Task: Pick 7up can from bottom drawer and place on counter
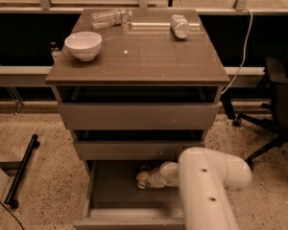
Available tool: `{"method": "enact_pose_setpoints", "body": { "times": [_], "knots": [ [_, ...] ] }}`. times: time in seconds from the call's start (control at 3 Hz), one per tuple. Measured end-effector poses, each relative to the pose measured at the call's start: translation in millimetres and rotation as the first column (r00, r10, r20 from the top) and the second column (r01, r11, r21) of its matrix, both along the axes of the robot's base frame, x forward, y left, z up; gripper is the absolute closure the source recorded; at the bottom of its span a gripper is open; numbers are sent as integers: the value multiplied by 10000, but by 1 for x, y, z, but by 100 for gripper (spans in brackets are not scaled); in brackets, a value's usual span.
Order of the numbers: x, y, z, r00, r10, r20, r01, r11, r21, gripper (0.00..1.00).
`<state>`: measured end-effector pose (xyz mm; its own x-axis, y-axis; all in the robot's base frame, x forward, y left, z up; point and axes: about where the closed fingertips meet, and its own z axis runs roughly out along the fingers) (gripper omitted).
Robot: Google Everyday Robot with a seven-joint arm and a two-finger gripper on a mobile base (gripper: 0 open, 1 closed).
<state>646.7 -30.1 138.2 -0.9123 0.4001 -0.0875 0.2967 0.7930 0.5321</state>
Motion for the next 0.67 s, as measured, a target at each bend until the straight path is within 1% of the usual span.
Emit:
{"method": "enact_pose_setpoints", "body": {
  "times": [0.33, 0.67],
  "knots": [
    [-13, 0, 62, 9913, 1163, 615, -1241, 9819, 1432, 100],
    [-45, -23, 110, 9733, 2052, 1028, -2246, 9437, 2429, 100]
  ]
}}
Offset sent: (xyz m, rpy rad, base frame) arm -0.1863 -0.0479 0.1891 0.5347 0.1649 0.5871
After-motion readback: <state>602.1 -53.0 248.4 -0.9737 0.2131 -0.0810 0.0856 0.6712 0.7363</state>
